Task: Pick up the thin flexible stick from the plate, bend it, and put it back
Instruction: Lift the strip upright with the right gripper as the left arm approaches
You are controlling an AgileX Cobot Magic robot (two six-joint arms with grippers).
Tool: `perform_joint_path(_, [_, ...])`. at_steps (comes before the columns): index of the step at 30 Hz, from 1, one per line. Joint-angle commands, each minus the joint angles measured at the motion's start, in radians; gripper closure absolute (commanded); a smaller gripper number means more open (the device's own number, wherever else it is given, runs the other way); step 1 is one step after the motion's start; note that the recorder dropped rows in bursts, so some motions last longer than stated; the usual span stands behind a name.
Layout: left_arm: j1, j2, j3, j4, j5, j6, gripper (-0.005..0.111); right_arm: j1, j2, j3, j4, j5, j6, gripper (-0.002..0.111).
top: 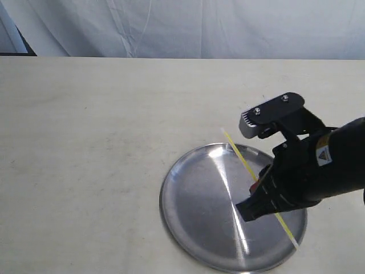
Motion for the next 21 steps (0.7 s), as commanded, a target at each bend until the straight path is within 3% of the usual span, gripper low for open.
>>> perform_joint_path(1, [0.0, -0.009, 0.004, 0.009, -0.003, 0.003, 0.107, 0.001, -0.134, 0.001, 0.215, 0.067, -0.184, 0.109])
perform_joint_path(3, [0.0, -0.009, 0.004, 0.009, -0.048, 0.003, 0.107, 0.001, -0.198, 0.021, 0.327, 0.075, -0.271, 0.109])
perform_joint_path(7, [-0.001, -0.002, 0.004, -0.088, -0.411, -0.239, 0.107, 0.001, -0.322, 0.121, 0.465, 0.017, -0.312, 0.109])
perform_joint_path(10, [-0.001, 0.036, 0.004, 0.203, -0.537, -0.457, 0.107, 0.001, -0.378, 0.181, 0.551, 0.003, -0.331, 0.109])
perform_joint_path(12, [-0.001, 0.093, -0.038, 0.508, -0.641, -0.666, 0.107, 0.001, -0.418, 0.212, 0.643, -0.001, -0.379, 0.109])
perform_joint_path(13, [-0.001, 0.18, -0.101, 0.735, -0.737, -0.761, 0.107, 0.001, -0.442, 0.234, 0.723, -0.004, -0.438, 0.109])
perform_joint_path(14, [-0.001, 0.229, -0.143, 0.826, -0.766, -0.786, 0.107, 0.001, -0.453, 0.241, 0.757, -0.006, -0.458, 0.109])
perform_joint_path(15, [-0.001, 0.326, -0.22, 0.906, -0.788, -0.79, 0.107, 0.001, -0.465, 0.244, 0.792, -0.009, -0.469, 0.109])
perform_joint_path(18, [-0.012, 0.491, -0.342, 0.961, -0.869, -0.872, 0.107, 0.001, -0.472, 0.244, 0.814, -0.009, -0.469, 0.109])
perform_joint_path(21, [-0.012, 0.706, -0.451, 1.042, -1.17, -1.03, 0.107, 0.001, -0.472, 0.244, 0.848, -0.019, -0.486, 0.109])
